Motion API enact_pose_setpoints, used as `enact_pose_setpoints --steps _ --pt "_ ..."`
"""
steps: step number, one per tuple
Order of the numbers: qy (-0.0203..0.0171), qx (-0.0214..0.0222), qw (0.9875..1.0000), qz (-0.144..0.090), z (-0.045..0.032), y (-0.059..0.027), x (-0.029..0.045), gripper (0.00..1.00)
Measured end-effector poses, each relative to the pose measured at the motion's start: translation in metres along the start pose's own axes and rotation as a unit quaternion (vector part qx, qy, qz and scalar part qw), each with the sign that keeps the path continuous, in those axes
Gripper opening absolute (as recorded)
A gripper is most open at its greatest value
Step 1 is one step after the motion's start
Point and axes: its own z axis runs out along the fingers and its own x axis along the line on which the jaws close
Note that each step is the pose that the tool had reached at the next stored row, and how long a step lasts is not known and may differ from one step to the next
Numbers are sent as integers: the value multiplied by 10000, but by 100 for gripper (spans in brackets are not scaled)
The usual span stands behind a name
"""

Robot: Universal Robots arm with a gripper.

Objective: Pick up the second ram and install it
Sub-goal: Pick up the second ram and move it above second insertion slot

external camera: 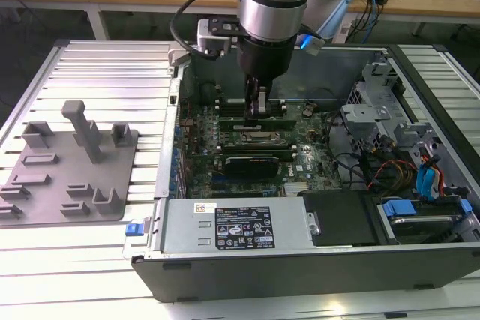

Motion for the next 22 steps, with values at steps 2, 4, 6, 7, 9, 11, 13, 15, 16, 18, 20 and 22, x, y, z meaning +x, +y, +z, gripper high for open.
enact_pose_setpoints --steps 2,4,6,7,9,11,13,15,16,18,20,22 --pt "0 2 10000 -1 59 -3 -3 9" --pt "1 2 10000 -1 138 -6 -33 9" --pt "1 3 10000 0 193 -8 -94 9" --pt "0 7 10000 -1 216 -9 -99 9" --pt "1 19 10000 -9 241 -10 -100 9" --pt "2 37 10000 -23 254 -11 -99 9" --pt "2 50 10000 -48 269 -12 -97 9" --pt "4 53 10000 -62 278 -11 -91 9" --pt "3 53 10000 -64 283 -12 -77 9" --pt "4 53 10000 -65 294 -21 -75 9" --pt "3 54 10000 -64 303 -33 -75 9" --pt "4 53 10000 -64 308 -36 -74 9"
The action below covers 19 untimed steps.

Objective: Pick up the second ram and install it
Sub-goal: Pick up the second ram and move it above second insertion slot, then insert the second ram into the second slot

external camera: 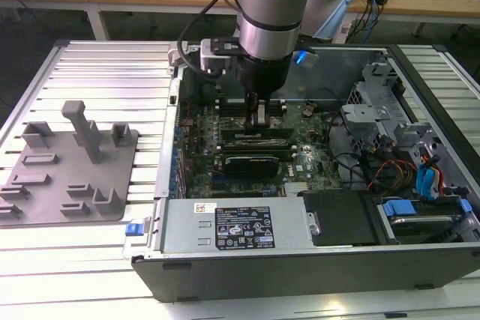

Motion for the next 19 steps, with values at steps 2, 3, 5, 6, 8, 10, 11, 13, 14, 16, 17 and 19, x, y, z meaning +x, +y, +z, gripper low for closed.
enact_pose_setpoints --steps 2,3,5,6,8,10,11,13,14,16,17,19 --pt "-1 1 10000 6 3 -1 0 9" --pt "-3 2 10000 28 6 -1 0 9" --pt "-4 3 10000 78 8 -1 0 9" --pt "-4 3 10000 80 9 -1 0 9" --pt "-4 4 10000 83 9 -1 0 9" --pt "-4 4 10000 84 9 -1 0 9" --pt "-4 4 10000 84 9 -1 0 9" --pt "-4 4 10000 85 9 -1 0 9" --pt "-4 4 10000 85 9 -1 0 9" --pt "-5 4 10000 85 23 -1 0 9" --pt "-4 4 10000 85 27 -1 1 9" --pt "-4 5 10000 85 46 -3 1 9"
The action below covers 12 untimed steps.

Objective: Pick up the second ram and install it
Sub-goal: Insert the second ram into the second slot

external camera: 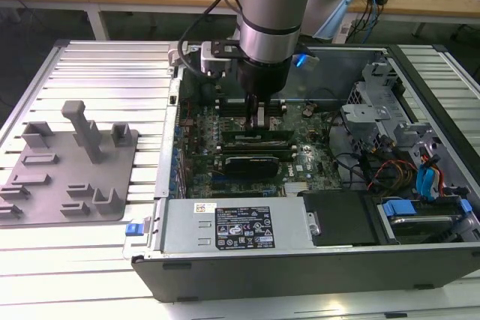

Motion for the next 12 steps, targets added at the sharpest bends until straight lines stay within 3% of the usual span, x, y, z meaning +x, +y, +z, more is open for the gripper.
enact_pose_setpoints --steps 3,9,12 --pt "1 0 10000 0 12 0 1 9" --pt "-1 49 10000 -57 61 -2 10 9" --pt "2 47 9999 -136 78 -2 11 9"
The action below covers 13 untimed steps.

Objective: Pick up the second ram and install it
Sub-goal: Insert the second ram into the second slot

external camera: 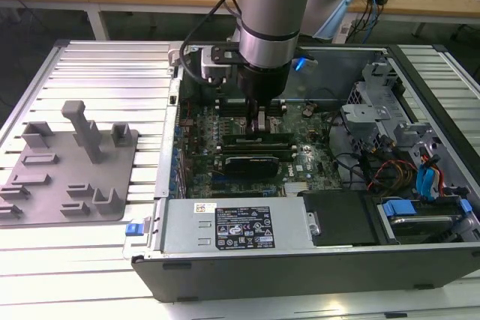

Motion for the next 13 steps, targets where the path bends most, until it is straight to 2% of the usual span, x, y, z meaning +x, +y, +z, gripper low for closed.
enact_pose_setpoints --steps 3,5,13 --pt "-1 1 10000 19 22 -1 1 9" --pt "-2 3 9999 113 33 -1 1 9" --pt "-5 5 9999 114 80 -6 2 9"
